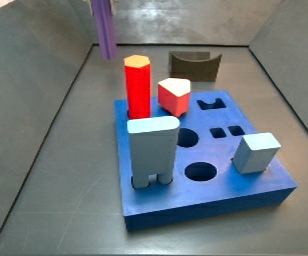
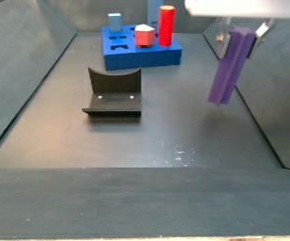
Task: Pick up the star object. Move up. Move to above the board. Insert the star object.
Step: Move up, then move to above the board.
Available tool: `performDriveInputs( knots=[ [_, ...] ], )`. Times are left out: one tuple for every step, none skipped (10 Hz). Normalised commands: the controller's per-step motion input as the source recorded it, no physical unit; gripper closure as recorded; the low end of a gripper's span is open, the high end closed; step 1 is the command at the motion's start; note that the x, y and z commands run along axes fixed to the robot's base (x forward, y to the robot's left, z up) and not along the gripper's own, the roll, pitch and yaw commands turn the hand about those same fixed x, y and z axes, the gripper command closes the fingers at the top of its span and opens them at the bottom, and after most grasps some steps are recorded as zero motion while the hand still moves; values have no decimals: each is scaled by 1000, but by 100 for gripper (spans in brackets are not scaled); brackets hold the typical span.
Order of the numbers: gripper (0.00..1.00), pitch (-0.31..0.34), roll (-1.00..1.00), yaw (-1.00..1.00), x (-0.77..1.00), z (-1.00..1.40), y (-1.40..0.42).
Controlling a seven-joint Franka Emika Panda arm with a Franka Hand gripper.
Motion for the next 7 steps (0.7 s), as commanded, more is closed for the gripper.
performDriveInputs(
  knots=[
    [100,68,74,-15,-7,273,24],
    [100,30,-205,-388,211,1000,-363],
    [100,36,-197,-370,216,1000,-376],
    [100,55,-195,-276,204,1000,-341],
    [100,63,-197,-170,183,1000,-289],
    [100,65,-181,-115,167,1000,-260],
    [100,65,-168,-90,157,1000,-240]
  ],
)
